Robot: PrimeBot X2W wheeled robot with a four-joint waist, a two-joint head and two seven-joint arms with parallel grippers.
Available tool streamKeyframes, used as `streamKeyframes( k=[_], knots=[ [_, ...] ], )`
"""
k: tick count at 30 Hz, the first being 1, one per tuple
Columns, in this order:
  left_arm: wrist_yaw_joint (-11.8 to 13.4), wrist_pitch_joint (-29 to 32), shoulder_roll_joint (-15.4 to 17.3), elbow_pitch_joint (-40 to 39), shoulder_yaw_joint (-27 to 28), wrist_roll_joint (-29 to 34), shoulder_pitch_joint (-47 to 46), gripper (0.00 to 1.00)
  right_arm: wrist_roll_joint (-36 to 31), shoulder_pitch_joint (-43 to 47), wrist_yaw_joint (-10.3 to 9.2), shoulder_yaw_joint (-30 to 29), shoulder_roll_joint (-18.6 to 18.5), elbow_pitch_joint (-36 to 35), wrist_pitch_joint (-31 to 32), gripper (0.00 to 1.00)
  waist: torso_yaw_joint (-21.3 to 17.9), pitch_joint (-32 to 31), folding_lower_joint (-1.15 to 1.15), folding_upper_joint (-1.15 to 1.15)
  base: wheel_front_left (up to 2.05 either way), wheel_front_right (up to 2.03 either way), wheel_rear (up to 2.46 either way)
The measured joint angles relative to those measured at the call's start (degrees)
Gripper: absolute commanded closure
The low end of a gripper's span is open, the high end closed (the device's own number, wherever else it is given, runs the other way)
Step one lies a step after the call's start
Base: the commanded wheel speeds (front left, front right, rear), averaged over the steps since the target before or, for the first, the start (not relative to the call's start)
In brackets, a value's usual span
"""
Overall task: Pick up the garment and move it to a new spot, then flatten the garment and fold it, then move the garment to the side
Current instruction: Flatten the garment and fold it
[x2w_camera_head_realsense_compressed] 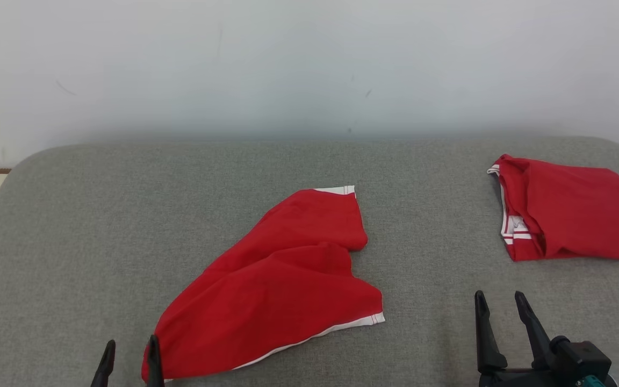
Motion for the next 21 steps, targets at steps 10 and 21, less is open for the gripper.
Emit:
streamKeyframes(
  k=[10,21],
  knots=[
    [-0.7,0.0,-1.6,1.0,2.1,3.2,-0.1,0.0,-0.5,0.1,0.0,-1.0,0.0,-0.7,-0.1,0.0,-1.4,-0.7,0.0,0.0,0.0,0.0,0.0],
    [-1.7,0.0,-2.7,1.0,5.3,4.2,-0.1,0.0,-0.5,1.0,0.0,-1.6,0.0,-1.0,0.0,0.0,-2.0,-1.2,0.0,0.0,0.0,0.0,0.0]
  ],
)
